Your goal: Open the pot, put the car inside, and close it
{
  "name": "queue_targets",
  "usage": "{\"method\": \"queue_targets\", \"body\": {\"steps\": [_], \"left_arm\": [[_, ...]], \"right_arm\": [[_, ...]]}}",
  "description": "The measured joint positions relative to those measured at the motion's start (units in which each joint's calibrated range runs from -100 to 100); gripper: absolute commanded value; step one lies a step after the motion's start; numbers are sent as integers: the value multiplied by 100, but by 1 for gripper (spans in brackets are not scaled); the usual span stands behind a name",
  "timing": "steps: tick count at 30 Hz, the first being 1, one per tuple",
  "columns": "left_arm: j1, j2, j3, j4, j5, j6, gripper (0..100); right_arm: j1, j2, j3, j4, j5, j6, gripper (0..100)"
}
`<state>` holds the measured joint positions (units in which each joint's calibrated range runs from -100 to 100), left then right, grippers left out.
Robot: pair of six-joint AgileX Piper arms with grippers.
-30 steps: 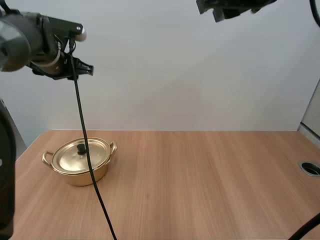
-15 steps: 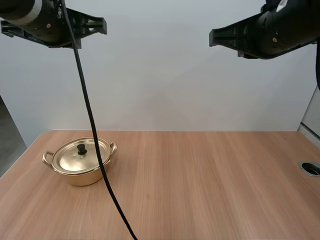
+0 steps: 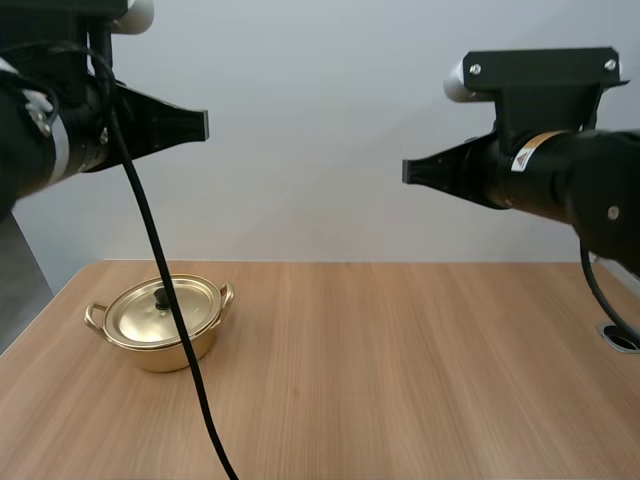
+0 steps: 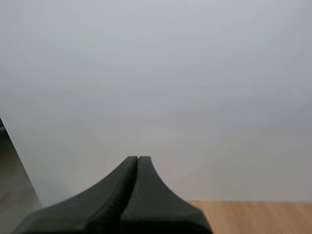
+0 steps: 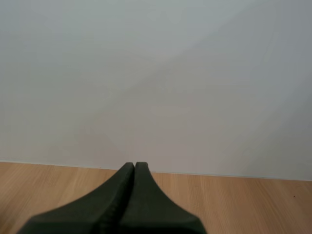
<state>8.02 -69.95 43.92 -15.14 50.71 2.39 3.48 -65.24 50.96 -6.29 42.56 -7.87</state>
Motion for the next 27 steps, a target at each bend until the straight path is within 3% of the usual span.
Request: {"method": "queue_targets", "body": {"steps": [6, 13, 17, 22, 27], "left_arm": [[-15, -1159, 1178, -505, -1610, -154, 0], [-184, -2496, 2606, -650, -3085, 49, 0], [-333, -2982, 3406, -473, -3064, 69, 0], [-536, -2996, 4418, -211, -2348, 69, 0], [-611, -3005, 5341, -5, -2541, 7, 0]], "right_arm": [[0, 0, 1221, 83, -1146, 11, 0], [0, 0, 2650, -103, -2152, -4, 0], [0, 0, 3445, -93, -2769, -4, 0], [0, 0, 4066, -93, -2596, -4, 0], [0, 0, 4283, -146, -2608, -4, 0]]}}
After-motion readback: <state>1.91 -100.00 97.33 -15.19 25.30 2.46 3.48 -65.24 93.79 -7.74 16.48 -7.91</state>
